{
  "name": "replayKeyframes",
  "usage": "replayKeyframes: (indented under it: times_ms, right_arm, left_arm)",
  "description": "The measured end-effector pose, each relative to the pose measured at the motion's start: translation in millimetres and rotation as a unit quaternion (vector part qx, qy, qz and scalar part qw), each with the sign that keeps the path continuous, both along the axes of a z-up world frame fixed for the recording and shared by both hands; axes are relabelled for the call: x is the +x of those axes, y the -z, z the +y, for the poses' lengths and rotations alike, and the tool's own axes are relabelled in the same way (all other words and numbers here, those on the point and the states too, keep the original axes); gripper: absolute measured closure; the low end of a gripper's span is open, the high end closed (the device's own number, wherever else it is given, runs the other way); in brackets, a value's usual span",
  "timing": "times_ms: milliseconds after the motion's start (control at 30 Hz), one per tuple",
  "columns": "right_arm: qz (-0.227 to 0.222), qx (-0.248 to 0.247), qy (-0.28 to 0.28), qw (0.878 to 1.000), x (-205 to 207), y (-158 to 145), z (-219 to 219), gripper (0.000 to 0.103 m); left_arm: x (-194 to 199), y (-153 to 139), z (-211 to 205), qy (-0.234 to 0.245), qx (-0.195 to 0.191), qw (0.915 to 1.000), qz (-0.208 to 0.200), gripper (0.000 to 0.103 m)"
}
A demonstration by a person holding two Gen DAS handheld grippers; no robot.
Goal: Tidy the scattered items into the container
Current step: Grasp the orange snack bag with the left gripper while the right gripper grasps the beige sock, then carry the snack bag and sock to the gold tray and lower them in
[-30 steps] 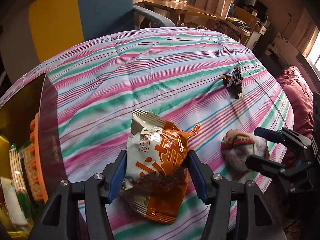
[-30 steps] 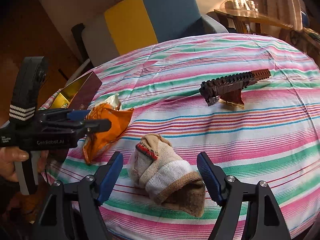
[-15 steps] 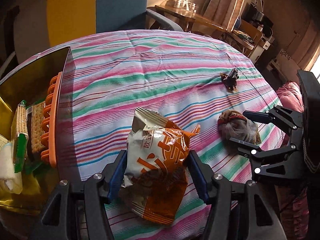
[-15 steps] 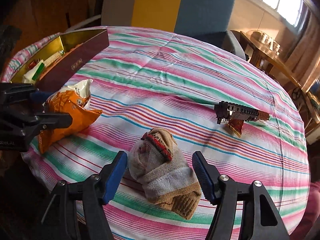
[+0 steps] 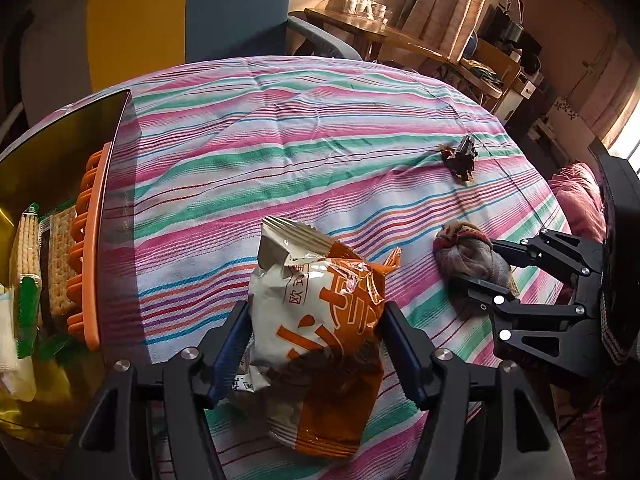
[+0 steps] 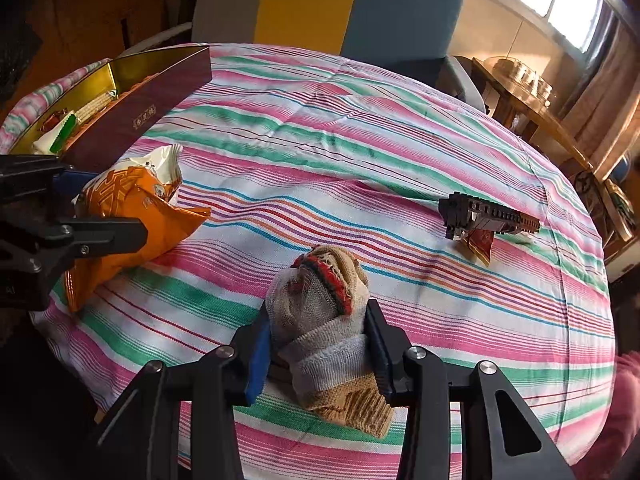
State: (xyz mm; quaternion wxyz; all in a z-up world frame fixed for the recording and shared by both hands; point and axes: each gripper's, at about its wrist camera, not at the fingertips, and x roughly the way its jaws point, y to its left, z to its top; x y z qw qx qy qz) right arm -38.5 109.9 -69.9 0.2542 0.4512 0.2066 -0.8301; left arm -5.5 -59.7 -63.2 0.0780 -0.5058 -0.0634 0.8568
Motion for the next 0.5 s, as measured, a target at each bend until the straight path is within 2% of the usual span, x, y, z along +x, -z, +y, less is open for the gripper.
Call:
replayKeyframes:
  times_ms: [200,400,500]
  right_arm:
    - [-0.024,-0.041,0.032,0.998,-5,3,8,0.055]
    - [-0.023,-0.047,0.035,0.998,-5,5,9,0.055]
    - [-0.018,-0.061,0.049,0.997,-6,3,14,0.063]
  left_arm:
    - [-1,3,2,0.018,-0.004,0.9998,0.005,0.037]
    - [2,2,6,0.011,-0.018,0.9997,0.013,0.040]
    - [7,1,8,0.008,-0.027,0.9993,0.023,0.041]
